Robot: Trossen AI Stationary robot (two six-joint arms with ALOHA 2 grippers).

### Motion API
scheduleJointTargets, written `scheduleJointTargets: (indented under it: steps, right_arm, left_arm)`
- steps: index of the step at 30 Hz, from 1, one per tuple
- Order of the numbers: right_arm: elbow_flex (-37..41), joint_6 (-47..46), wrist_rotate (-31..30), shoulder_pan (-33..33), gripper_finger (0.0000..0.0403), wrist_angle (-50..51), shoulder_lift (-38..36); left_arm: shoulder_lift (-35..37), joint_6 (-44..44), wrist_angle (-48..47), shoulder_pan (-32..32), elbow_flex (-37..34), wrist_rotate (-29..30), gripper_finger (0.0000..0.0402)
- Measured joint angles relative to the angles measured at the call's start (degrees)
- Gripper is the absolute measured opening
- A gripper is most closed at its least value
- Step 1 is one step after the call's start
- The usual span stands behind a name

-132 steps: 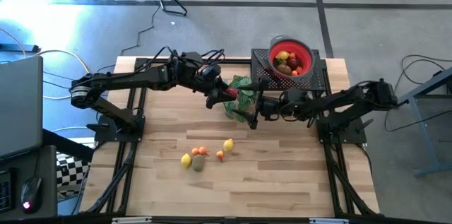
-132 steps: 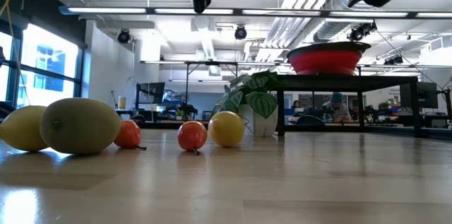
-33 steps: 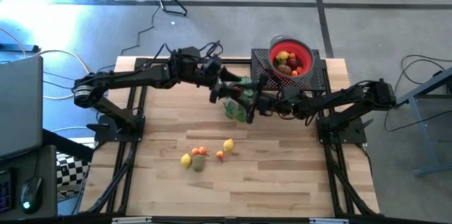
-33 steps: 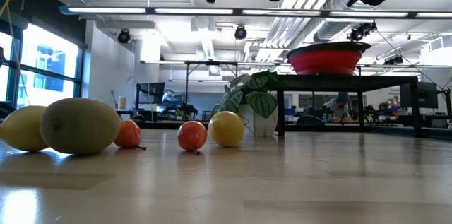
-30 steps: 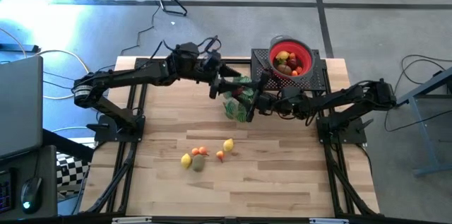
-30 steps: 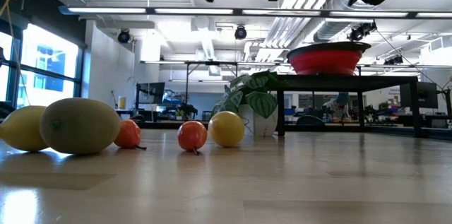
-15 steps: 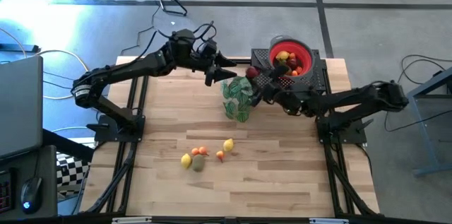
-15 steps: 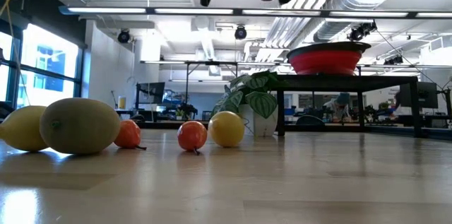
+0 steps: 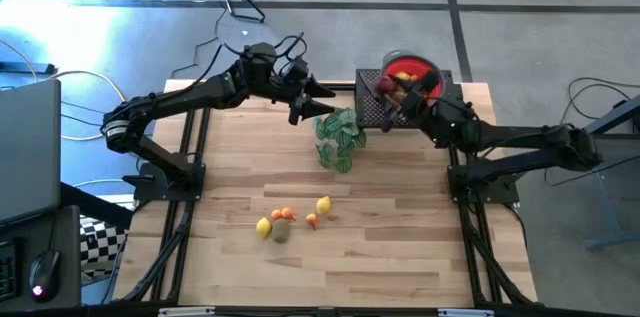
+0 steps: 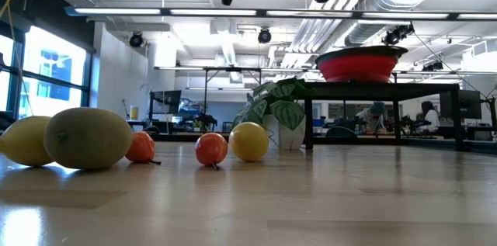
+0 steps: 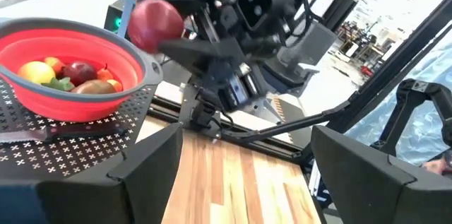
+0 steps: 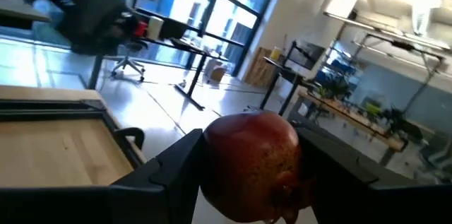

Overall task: Pick & Place Fruit
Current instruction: Put the pomegranate into the red colander

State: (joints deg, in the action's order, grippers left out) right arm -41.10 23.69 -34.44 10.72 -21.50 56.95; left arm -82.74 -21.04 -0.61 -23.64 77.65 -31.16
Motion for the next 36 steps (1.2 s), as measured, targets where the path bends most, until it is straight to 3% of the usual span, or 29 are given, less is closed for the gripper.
scheduleJointTargets:
  steps: [16,26,36]
  right_arm:
    - [-0.1,-22.3,-1.6,12.2,0.0201,15.9,-1.7]
    - [-0.1,-38.1,0.8,19.7,0.0201,27.0,-1.3]
    - [-0.2,-43.2,3.0,22.8,0.0206,30.0,-1.1]
  left_arm:
    - [0.0,0.0,-4.3,0.0,0.0,0.0,0.0307]
    - [0.0,0.0,-4.3,0.0,0.0,0.0,0.0307]
    - [0.0,-0.2,-4.6,0.0,0.0,0.1,0.0307]
